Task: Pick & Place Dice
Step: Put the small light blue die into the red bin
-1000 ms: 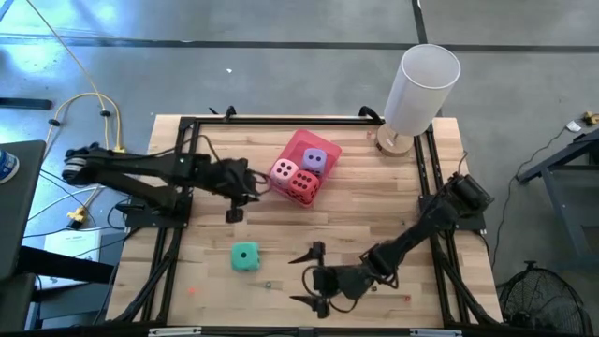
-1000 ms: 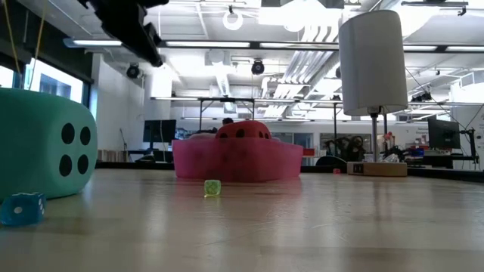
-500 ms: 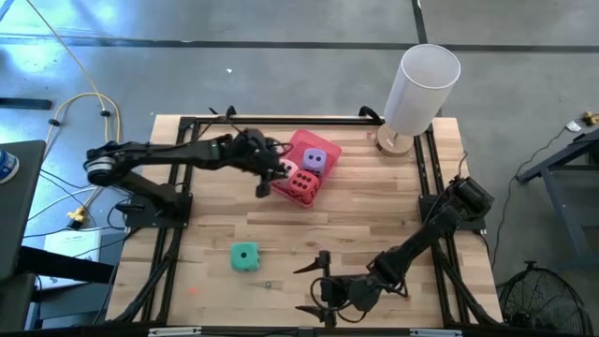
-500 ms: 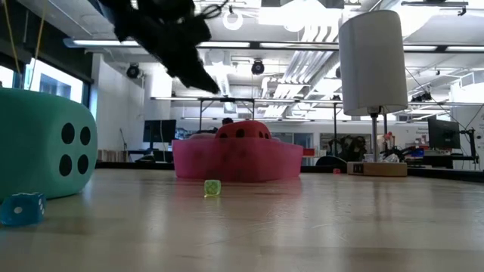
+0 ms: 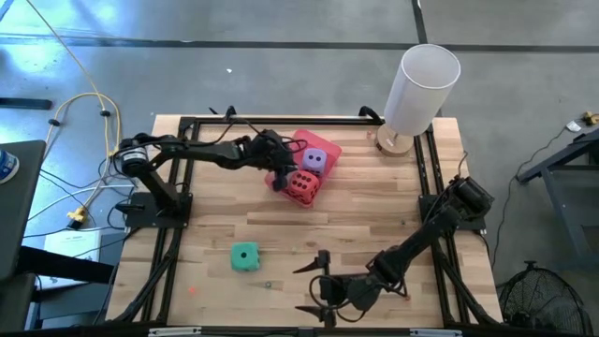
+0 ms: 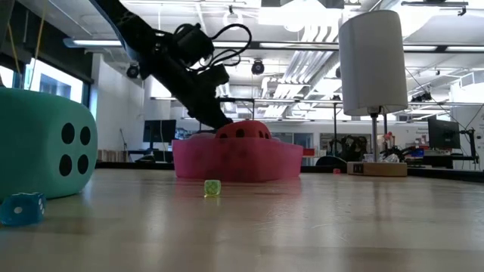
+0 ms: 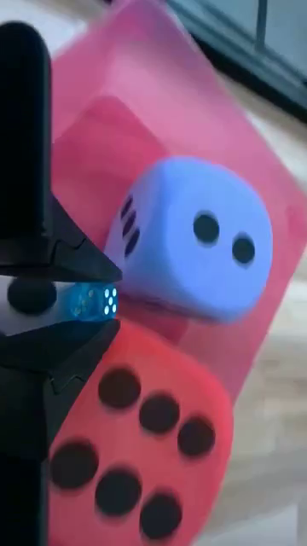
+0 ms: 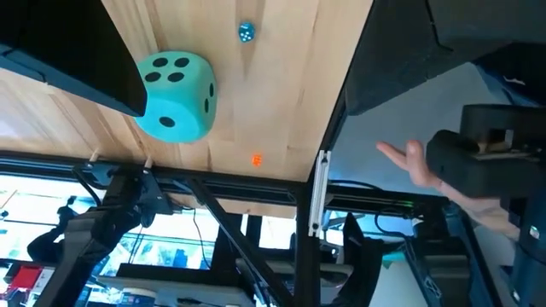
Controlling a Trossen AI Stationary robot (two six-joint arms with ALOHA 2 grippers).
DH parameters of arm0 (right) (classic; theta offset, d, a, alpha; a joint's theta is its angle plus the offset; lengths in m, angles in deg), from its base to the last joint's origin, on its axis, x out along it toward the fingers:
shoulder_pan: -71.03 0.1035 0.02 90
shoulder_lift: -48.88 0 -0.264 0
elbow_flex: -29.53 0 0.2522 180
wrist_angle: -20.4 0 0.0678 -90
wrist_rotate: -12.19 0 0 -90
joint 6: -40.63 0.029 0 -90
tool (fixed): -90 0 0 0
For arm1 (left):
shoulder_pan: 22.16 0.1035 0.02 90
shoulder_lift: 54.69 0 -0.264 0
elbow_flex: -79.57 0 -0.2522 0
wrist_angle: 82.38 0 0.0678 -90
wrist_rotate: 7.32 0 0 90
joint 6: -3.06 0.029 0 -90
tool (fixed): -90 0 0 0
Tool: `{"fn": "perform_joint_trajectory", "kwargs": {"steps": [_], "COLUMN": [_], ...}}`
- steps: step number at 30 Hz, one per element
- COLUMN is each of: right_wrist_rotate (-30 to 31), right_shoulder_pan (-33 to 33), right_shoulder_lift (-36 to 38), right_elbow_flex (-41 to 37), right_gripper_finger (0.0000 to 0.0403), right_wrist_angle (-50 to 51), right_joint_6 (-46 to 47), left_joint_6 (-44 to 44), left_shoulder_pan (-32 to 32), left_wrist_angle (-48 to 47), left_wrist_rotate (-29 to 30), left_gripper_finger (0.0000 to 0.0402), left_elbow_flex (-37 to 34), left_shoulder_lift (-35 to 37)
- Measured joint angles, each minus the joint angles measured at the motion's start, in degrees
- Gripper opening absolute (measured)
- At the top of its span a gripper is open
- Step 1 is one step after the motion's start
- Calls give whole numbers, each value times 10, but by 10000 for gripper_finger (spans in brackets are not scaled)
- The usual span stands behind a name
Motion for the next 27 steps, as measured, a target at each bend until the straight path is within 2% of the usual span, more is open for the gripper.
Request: {"fn": "perform_joint_trajectory", "kwargs": {"steps": [6,13,27], "right_wrist_rotate": [-9,-9,-9], "right_shoulder_pan": [-5,-9,-9], "right_shoulder_lift": [0,0,0], "right_elbow_flex": [0,0,0], "right_gripper_finger": [394,394,394], "right_wrist_angle": [3,4,5], "right_joint_6": [3,4,9], "left_joint_6": [-14,41,53], "left_shoulder_pan": [-3,-38,-58], "left_wrist_angle": [3,10,0], "left_wrist_rotate": [28,103,130], "left_gripper_finger": [89,103,104], "left_elbow_flex": [0,0,0], "left_shoulder_lift": [0,0,1]}}
